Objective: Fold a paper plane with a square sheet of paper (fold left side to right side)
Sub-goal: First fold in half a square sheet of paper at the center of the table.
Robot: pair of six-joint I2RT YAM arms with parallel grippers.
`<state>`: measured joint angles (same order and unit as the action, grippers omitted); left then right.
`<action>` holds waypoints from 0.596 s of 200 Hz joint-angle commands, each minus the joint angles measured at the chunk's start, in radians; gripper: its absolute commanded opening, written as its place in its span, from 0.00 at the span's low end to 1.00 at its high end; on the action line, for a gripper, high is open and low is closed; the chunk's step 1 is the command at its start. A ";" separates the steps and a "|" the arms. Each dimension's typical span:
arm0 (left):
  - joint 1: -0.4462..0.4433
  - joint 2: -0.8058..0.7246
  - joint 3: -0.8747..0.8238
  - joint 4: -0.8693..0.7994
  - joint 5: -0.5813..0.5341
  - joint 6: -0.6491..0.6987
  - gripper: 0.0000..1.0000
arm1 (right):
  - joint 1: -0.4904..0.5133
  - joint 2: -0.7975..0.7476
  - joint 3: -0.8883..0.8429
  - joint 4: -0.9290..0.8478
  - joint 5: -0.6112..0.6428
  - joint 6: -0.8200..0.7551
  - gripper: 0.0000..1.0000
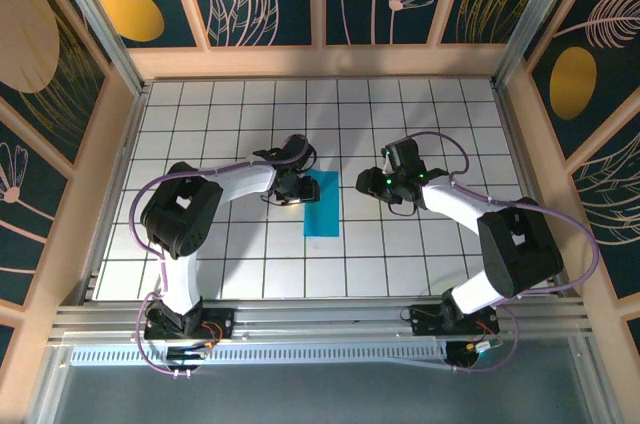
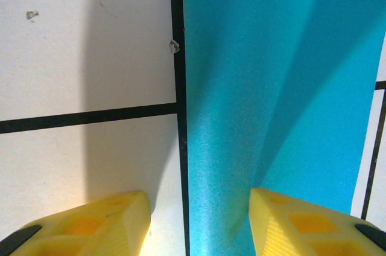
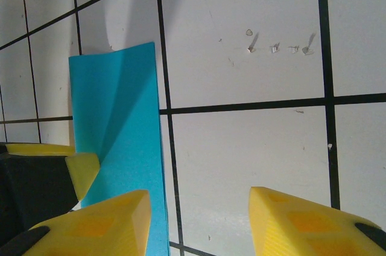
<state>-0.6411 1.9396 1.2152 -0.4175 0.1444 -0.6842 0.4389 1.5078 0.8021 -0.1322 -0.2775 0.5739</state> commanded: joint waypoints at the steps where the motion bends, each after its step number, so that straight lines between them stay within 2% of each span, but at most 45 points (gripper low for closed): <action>1: -0.024 0.111 -0.030 0.014 0.023 0.011 0.49 | -0.009 -0.021 -0.015 0.000 0.006 -0.017 0.48; 119: -0.024 0.125 -0.034 0.014 0.033 -0.021 0.50 | -0.008 -0.017 -0.014 0.001 -0.006 -0.016 0.47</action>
<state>-0.6418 1.9450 1.2217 -0.4244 0.1440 -0.6861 0.4389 1.5078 0.8021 -0.1322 -0.2813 0.5739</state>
